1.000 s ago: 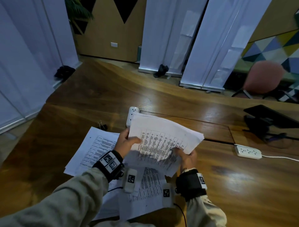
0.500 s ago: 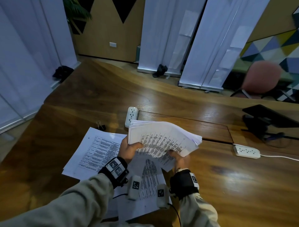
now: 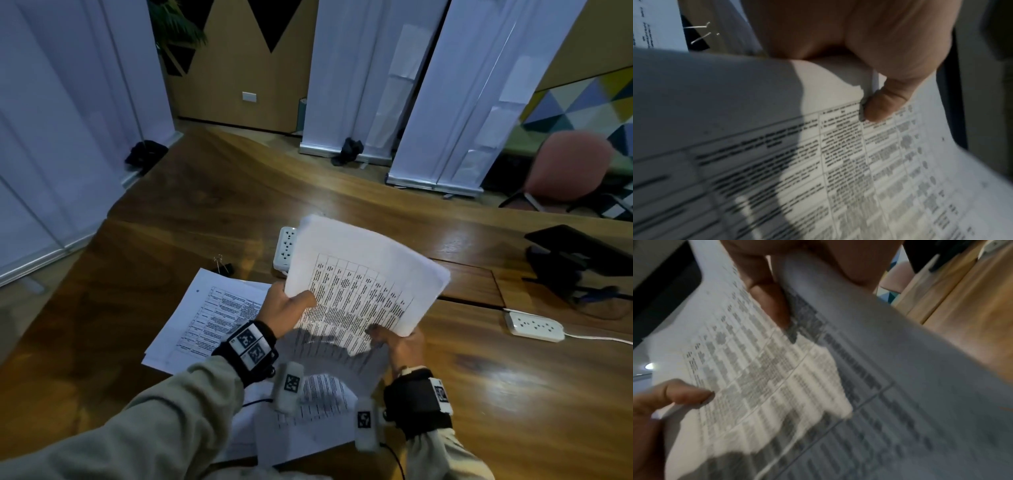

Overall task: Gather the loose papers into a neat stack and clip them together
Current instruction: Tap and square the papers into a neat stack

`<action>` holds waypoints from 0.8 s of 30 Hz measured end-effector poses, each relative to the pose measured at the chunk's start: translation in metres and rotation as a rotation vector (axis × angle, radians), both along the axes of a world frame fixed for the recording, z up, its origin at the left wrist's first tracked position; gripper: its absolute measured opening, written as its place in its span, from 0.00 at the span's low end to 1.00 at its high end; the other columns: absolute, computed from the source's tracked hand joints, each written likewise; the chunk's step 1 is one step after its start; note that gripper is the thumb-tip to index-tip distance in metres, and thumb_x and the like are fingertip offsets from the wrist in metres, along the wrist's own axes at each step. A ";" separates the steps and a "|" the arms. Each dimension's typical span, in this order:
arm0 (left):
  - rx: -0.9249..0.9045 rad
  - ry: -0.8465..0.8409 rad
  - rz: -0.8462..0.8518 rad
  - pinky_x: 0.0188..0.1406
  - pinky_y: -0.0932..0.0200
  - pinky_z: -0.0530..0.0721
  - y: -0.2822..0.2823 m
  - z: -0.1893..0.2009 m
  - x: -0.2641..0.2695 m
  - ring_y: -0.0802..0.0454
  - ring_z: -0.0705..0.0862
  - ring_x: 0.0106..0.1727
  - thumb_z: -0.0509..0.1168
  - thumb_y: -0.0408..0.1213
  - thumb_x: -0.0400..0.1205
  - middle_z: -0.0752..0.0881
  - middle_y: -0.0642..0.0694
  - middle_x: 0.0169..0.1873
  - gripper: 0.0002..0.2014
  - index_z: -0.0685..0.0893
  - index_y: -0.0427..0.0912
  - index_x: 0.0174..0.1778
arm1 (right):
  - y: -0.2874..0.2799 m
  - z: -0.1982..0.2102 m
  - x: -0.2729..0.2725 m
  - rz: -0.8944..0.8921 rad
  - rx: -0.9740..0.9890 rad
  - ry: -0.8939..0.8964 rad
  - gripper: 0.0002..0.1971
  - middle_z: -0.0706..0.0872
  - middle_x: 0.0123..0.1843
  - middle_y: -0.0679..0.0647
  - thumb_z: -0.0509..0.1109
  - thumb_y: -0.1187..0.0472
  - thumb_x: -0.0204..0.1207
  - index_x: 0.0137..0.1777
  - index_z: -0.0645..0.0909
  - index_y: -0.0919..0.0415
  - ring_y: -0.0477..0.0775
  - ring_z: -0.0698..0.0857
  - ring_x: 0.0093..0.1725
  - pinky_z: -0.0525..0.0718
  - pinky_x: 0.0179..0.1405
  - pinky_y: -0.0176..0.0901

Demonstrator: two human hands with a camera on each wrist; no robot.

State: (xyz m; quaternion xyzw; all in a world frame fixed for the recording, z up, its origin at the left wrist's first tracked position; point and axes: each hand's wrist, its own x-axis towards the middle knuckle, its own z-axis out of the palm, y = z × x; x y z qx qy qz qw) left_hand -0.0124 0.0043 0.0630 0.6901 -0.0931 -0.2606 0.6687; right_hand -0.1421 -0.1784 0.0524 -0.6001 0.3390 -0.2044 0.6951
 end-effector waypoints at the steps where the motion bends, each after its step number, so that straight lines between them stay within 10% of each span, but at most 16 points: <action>1: 0.005 0.018 -0.005 0.42 0.55 0.75 0.003 0.000 0.002 0.48 0.79 0.39 0.67 0.36 0.65 0.82 0.42 0.34 0.08 0.83 0.35 0.36 | -0.004 -0.003 -0.005 0.056 0.008 0.004 0.17 0.92 0.32 0.45 0.74 0.82 0.60 0.42 0.84 0.60 0.51 0.88 0.35 0.87 0.31 0.40; 4: 0.091 0.192 0.100 0.49 0.53 0.74 0.006 -0.018 0.002 0.46 0.80 0.42 0.69 0.36 0.65 0.83 0.45 0.34 0.05 0.82 0.39 0.32 | -0.003 -0.027 -0.019 0.221 -0.007 0.225 0.18 0.91 0.49 0.45 0.82 0.59 0.61 0.52 0.85 0.51 0.47 0.88 0.51 0.84 0.53 0.46; 6: 0.125 0.271 0.037 0.49 0.55 0.72 0.008 -0.038 -0.001 0.46 0.78 0.42 0.71 0.38 0.64 0.81 0.46 0.30 0.06 0.81 0.45 0.23 | 0.004 -0.044 -0.023 0.265 -0.028 0.395 0.14 0.90 0.46 0.53 0.81 0.52 0.61 0.45 0.86 0.54 0.57 0.87 0.51 0.82 0.51 0.47; 10: 0.447 0.099 -0.066 0.50 0.57 0.81 0.035 -0.077 -0.011 0.47 0.84 0.54 0.73 0.52 0.73 0.86 0.46 0.48 0.16 0.86 0.48 0.50 | 0.005 -0.060 -0.035 0.113 -0.080 0.590 0.12 0.85 0.42 0.66 0.76 0.64 0.69 0.47 0.82 0.72 0.57 0.82 0.35 0.75 0.28 0.39; 14: 1.032 -0.313 0.280 0.65 0.40 0.76 0.101 -0.094 -0.006 0.38 0.74 0.70 0.66 0.63 0.73 0.76 0.39 0.70 0.35 0.74 0.46 0.72 | -0.014 -0.078 -0.060 -0.005 -0.016 0.724 0.26 0.85 0.44 0.70 0.77 0.63 0.69 0.59 0.77 0.82 0.65 0.83 0.42 0.80 0.41 0.51; 18: 1.231 0.102 0.430 0.76 0.31 0.62 0.167 -0.110 0.020 0.31 0.56 0.82 0.64 0.74 0.66 0.54 0.36 0.83 0.57 0.53 0.39 0.82 | -0.016 -0.079 -0.072 0.014 -0.069 0.881 0.33 0.75 0.69 0.77 0.74 0.60 0.72 0.69 0.68 0.81 0.73 0.78 0.63 0.75 0.66 0.59; 24: 1.363 0.129 0.226 0.72 0.38 0.72 0.170 -0.109 0.037 0.33 0.63 0.78 0.73 0.65 0.67 0.62 0.35 0.78 0.54 0.57 0.36 0.79 | -0.011 -0.070 -0.064 0.086 -0.102 0.983 0.32 0.75 0.71 0.74 0.72 0.58 0.73 0.71 0.67 0.76 0.72 0.78 0.64 0.76 0.65 0.58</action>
